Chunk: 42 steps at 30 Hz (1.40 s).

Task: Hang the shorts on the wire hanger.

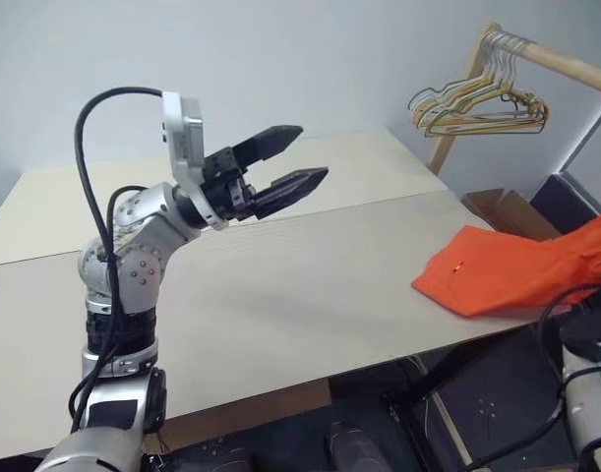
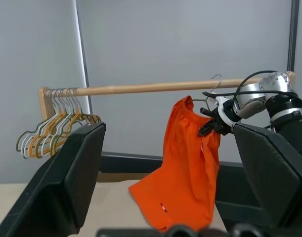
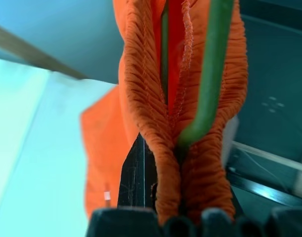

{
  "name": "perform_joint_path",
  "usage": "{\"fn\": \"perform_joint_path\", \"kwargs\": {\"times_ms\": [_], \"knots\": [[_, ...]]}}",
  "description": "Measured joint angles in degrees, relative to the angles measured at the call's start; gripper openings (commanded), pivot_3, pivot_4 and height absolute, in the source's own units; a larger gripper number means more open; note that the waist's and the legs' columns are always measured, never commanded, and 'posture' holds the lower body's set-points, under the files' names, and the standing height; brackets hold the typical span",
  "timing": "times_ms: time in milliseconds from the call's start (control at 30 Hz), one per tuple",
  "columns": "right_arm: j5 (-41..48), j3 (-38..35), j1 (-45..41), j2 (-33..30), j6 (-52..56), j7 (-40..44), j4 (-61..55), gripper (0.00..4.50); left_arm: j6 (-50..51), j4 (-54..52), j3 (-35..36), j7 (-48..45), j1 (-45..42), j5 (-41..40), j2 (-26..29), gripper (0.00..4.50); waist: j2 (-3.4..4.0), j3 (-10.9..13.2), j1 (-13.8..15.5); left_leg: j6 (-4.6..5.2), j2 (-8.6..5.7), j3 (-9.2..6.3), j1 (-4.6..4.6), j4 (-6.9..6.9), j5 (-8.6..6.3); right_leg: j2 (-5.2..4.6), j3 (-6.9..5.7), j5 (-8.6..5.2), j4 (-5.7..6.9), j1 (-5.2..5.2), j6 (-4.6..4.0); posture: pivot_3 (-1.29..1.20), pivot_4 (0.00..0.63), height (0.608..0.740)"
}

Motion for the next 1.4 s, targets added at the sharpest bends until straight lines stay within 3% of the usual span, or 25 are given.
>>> {"fn": "perform_joint_path", "kwargs": {"times_ms": [233, 367, 467, 533, 733, 900, 1100, 1200, 1400], "knots": [[-1.5, 0.1, 0.9, 5.7, 0.0, -1.8, -5.8, 2.93, 0.0, -1.0, -0.6, 0.2, 0.0, 0.0, 0.8, 4.50, 0.21, -0.1, 0.1, 0.00, 0.00, -0.01, 0.01, -0.02, 0.00, 0.01, 0.00, -0.03, -0.01, 0.01, 0.07, -0.22, 0.026, 0.740], [-4.7, 5.8, 5.1, 6.5, 0.0, -2.1, -12.8, 4.45, 0.0, -1.0, -0.6, 0.4, 0.0, 0.0, 1.2, 4.50, 0.24, -0.1, 0.2, 0.00, -0.03, -0.01, -0.02, -0.01, 0.00, 0.00, 0.05, -0.12, -0.04, 0.01, 0.25, -0.22, 0.026, 0.740], [-7.7, 12.4, 7.4, 6.4, -0.3, -2.1, -19.0, 4.45, 0.0, -1.0, -0.7, 0.7, 0.0, 0.0, 1.4, 4.50, 0.32, -0.2, 0.1, 0.00, -0.03, -0.01, 0.01, -0.03, 0.00, 0.02, 0.09, -0.14, -0.04, 0.01, 0.28, -0.22, 0.025, 0.740], [-11.2, 22.4, 12.7, 5.5, -4.9, -2.4, -24.9, 4.45, 0.0, -1.1, -0.7, 0.7, 0.1, 0.0, 1.5, 4.50, 0.34, -0.2, 0.0, 0.00, -0.01, 0.00, 0.04, -0.07, 0.00, 0.05, 0.11, -0.17, -0.04, -0.01, 0.32, -0.22, 0.025, 0.740], [-21.0, 42.5, 23.6, 4.9, -24.7, -3.5, -32.5, 4.45, -0.1, -1.1, -1.0, 0.8, 0.1, 0.2, 1.5, 4.50, 0.34, -0.2, -0.1, 0.00, -0.02, 0.08, 0.13, -0.16, 0.00, 0.07, 0.27, -0.18, -0.07, 0.01, 0.35, -0.20, 0.015, 0.740], [-22.7, 52.0, 26.7, 8.6, -43.0, 1.3, -33.8, 4.45, 0.0, -1.2, -1.0, 3.3, 1.3, 0.9, 1.5, 4.50, 0.35, -0.2, -0.2, 0.00, -0.05, 0.12, 0.17, -0.19, 0.00, 0.09, 0.44, -0.15, -0.05, 0.00, 0.41, -0.14, 0.000, 0.740], [-6.2, 55.8, 32.5, 9.6, -60.4, 31.3, -36.8, 4.45, -1.2, -3.5, -1.4, 4.0, 9.5, 5.4, 5.9, 4.50, 0.29, -0.2, 1.1, 0.00, -0.04, 0.08, 0.42, -0.45, 0.00, 0.08, 0.40, -0.14, -0.20, 0.22, 0.41, -0.05, 0.000, 0.740], [1.1, 57.8, 35.8, 5.0, -60.6, 46.6, -37.5, 4.45, -2.3, -5.4, -1.3, 4.8, 13.7, 8.4, 8.8, 4.50, 0.18, -0.1, 3.1, -0.01, -0.05, 0.13, 0.49, -0.43, 0.00, 0.05, 0.42, -0.13, -0.18, 0.24, 0.42, -0.02, 0.000, 0.740], [10.2, 58.5, 35.8, 0.9, -59.3, 63.1, -36.0, 4.45, -2.5, -7.8, -1.4, 3.9, 19.2, 12.3, 15.2, 4.50, 0.04, -0.1, 6.8, -0.02, 0.00, 0.17, 0.72, -0.42, 0.01, 0.11, 0.42, -0.12, -0.16, 0.38, 0.36, 0.03, 0.006, 0.740]]}}
